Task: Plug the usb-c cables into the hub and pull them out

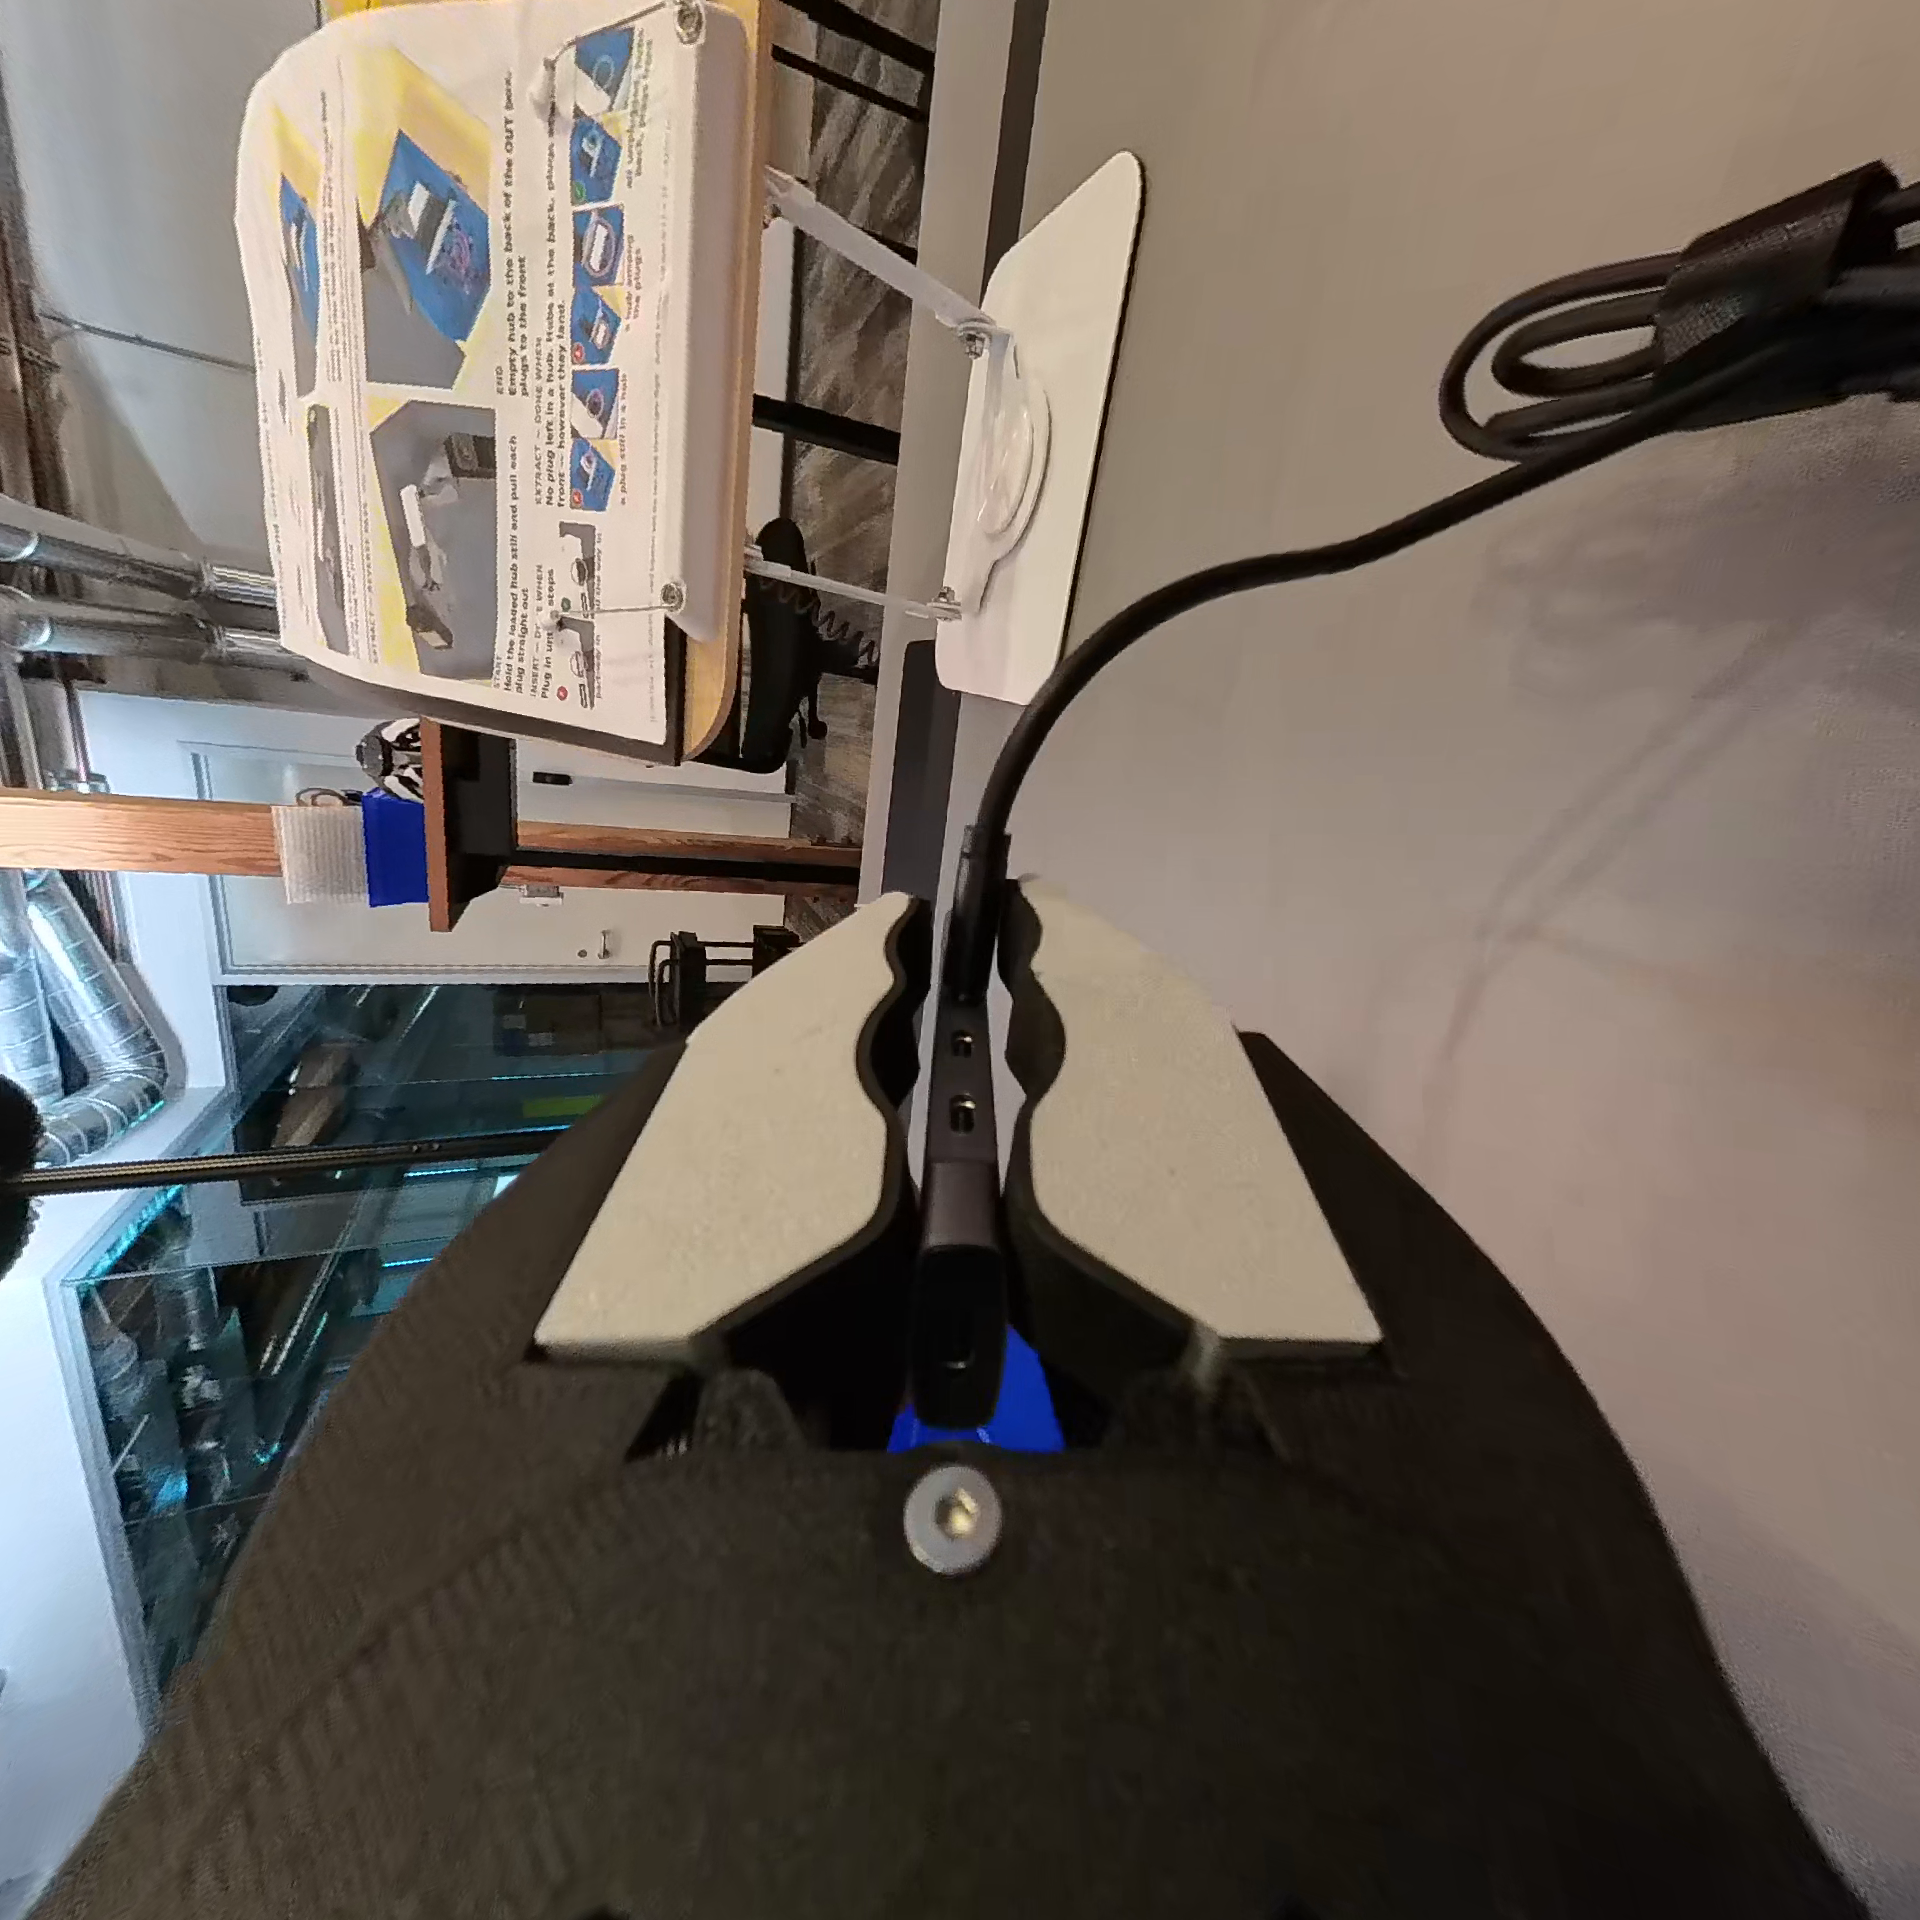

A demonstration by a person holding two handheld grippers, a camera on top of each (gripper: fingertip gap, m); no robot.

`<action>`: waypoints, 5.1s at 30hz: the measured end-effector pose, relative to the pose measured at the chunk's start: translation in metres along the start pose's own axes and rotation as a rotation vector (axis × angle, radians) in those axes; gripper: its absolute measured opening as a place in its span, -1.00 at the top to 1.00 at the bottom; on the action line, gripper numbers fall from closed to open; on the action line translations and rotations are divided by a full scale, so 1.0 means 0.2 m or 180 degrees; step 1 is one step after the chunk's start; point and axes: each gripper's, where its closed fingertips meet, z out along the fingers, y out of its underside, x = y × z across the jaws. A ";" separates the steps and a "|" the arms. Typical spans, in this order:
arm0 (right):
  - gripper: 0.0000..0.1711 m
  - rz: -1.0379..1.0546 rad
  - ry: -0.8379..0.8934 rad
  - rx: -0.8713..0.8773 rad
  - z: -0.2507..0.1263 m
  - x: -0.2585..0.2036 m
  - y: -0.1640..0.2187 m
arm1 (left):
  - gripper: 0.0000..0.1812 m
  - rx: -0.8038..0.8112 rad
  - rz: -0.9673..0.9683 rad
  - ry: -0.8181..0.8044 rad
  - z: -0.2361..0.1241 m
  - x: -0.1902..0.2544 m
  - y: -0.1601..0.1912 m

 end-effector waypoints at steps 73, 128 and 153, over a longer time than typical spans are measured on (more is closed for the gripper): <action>0.95 0.0274 -0.1056 -0.0480 0.97 -0.80 0.66 | 0.86 0.0614 -0.0008 -0.0191 -0.14 -0.01 -0.25; 0.88 0.0456 -0.1084 -0.0100 1.01 -0.89 0.56 | 0.86 0.0544 -0.0051 -0.0316 -0.15 -0.03 -0.28; 0.89 0.0389 -0.0974 -0.0080 0.99 -0.88 0.55 | 0.86 0.0543 -0.0236 -0.0025 -0.13 0.02 -0.25</action>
